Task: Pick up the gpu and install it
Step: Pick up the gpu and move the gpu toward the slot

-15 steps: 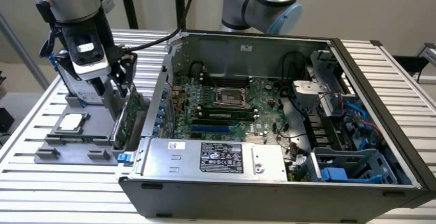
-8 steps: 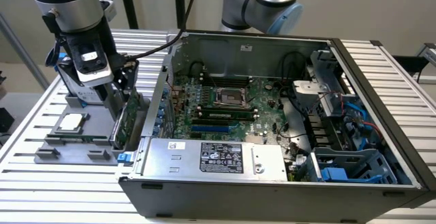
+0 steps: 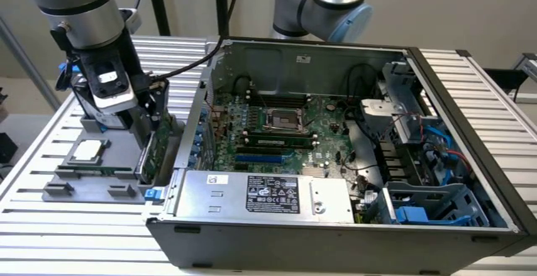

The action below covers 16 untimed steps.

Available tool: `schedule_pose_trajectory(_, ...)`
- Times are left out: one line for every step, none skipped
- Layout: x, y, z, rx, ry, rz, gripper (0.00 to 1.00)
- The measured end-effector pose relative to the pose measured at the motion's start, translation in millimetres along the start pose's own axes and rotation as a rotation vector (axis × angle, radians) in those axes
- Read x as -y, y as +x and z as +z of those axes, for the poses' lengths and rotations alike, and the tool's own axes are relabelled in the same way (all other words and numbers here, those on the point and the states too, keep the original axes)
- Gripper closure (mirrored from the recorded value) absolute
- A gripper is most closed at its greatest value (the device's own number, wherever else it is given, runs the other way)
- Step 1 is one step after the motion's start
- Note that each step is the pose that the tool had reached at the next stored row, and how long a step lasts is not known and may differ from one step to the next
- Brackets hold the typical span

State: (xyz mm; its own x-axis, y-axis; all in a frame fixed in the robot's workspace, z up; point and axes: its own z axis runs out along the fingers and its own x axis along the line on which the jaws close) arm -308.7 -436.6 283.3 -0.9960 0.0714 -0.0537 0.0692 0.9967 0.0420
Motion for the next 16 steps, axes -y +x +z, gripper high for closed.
schedule_pose_trajectory(0.1, 0.8, 1.5, 0.0041, 0.0003, 0.0, 0.46)
schedule_pose_trajectory(0.1, 1.4, 3.1, 0.007, 0.0005, 0.0, 0.46)
schedule_pose_trajectory(0.2, 2.0, 4.8, 0.0091, 0.0008, 0.001, 0.46)
schedule_pose_trajectory(0.3, 2.2, 6.7, 0.0107, 0.001, 0.001, 0.46)
schedule_pose_trajectory(0.4, 2.3, 8.5, 0.0119, 0.0013, 0.002, 0.46)
schedule_pose_trajectory(0.4, 2.4, 10.3, 0.0127, 0.0013, 0.002, 0.46)
schedule_pose_trajectory(0.4, 2.6, 12.2, 0.0133, 0.0014, 0.003, 0.46)
schedule_pose_trajectory(0.5, 2.7, 13.9, 0.0136, 0.0016, 0.004, 0.46)
schedule_pose_trajectory(0.6, 2.8, 15.7, 0.0139, 0.0017, 0.004, 0.46)
schedule_pose_trajectory(0.6, 2.9, 17.5, 0.0141, 0.0019, 0.005, 0.46)
schedule_pose_trajectory(0.7, 3.0, 19.3, 0.0144, 0.0019, 0.006, 0.46)
schedule_pose_trajectory(0.7, 3.1, 21.2, 0.0149, 0.002, 0.006, 0.46)
schedule_pose_trajectory(0.8, 3.2, 23.1, 0.0155, 0.002, 0.007, 0.46)
schedule_pose_trajectory(0.9, 3.3, 24.9, 0.0161, 0.0021, 0.007, 0.46)
schedule_pose_trajectory(0.9, 3.4, 26.6, 0.0167, 0.0023, 0.008, 0.46)
schedule_pose_trajectory(1.0, 3.5, 28.4, 0.0174, 0.0023, 0.008, 0.46)
